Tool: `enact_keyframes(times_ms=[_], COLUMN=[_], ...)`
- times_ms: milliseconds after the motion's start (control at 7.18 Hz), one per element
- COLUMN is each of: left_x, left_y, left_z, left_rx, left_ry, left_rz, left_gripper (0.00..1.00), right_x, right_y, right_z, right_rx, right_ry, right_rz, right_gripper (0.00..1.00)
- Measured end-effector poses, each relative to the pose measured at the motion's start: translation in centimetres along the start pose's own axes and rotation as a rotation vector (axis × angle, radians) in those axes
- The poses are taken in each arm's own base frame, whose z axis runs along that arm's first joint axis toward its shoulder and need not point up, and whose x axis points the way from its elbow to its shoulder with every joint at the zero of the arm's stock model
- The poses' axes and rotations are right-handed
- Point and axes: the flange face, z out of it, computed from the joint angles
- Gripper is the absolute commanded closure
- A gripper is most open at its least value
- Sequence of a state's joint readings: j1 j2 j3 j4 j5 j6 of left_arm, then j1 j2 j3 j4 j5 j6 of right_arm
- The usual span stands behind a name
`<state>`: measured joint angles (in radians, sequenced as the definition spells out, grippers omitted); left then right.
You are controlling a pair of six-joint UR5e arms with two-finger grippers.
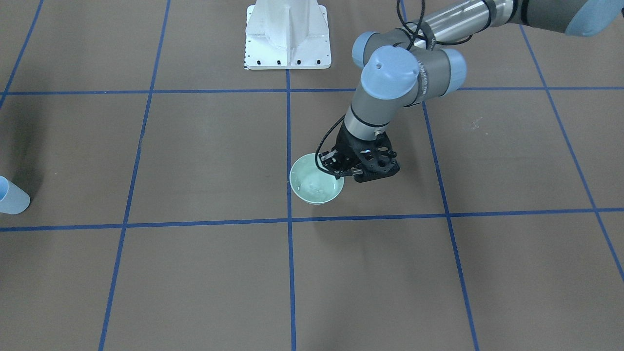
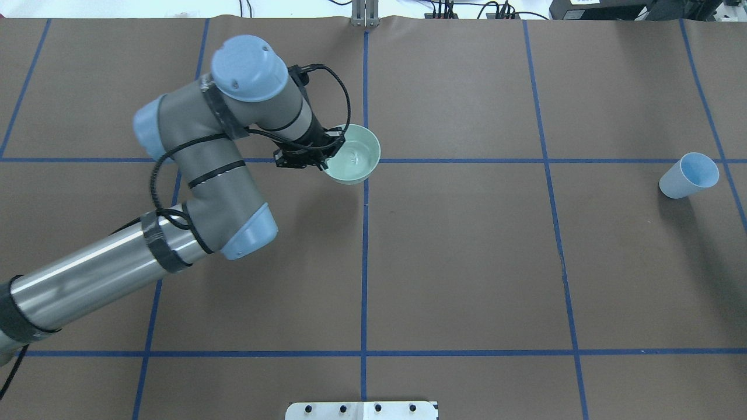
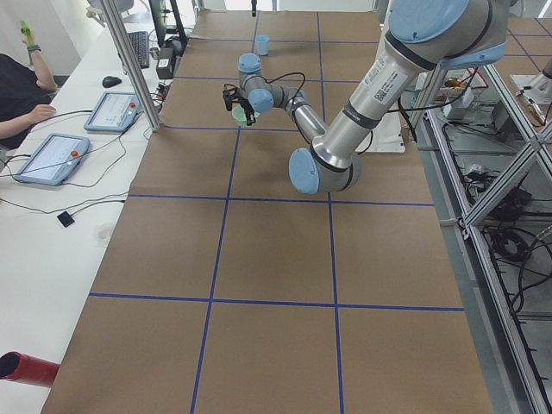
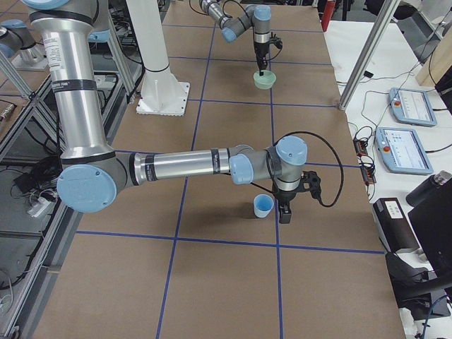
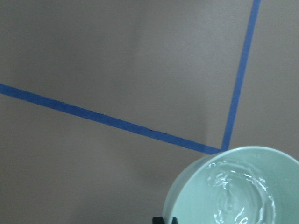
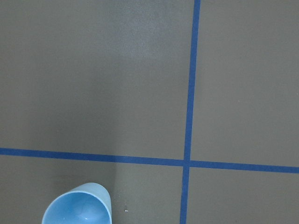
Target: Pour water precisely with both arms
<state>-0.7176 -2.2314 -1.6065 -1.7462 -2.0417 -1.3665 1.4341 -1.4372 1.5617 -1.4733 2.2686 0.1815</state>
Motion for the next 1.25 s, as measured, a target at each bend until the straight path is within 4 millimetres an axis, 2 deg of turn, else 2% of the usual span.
enact_keyframes(times_ms=[139,418,696,835,974,1114,1253], left_x=[-5.9,-19.1,-31.2,-36.4,-40.1,-42.6,-44.6], left_y=[-0.5,-0.4,1.5,2.8,3.7,4.0,4.0], left_z=[-1.4,-3.8,-4.0,-3.8,-3.6,-3.0,-2.1], left_rx=[-0.001,-0.010,-0.003,-0.009,-0.018,-0.023,-0.026], left_ry=[-0.023,-0.082,-0.078,-0.067,-0.065,-0.068,-0.071], left_rz=[0.049,0.149,0.205,0.217,0.219,0.219,0.218], left_gripper=[1.00,1.00,1.00,1.00,1.00,1.00,0.37], right_x=[-0.3,-0.6,-0.7,-0.7,-0.8,-0.9,-0.8], right_y=[-0.1,-0.3,-0.4,-0.5,-0.5,-0.5,-0.4], right_z=[-0.1,-0.2,-0.3,-0.4,-0.5,-0.6,-0.5], right_rx=[0.001,0.004,0.005,0.008,0.011,0.013,0.013], right_ry=[-0.015,-0.024,-0.025,-0.024,-0.021,-0.020,-0.018], right_rz=[-0.002,-0.007,-0.007,-0.009,-0.014,-0.018,-0.020], right_gripper=[0.00,0.00,0.00,0.00,0.00,0.00,0.00])
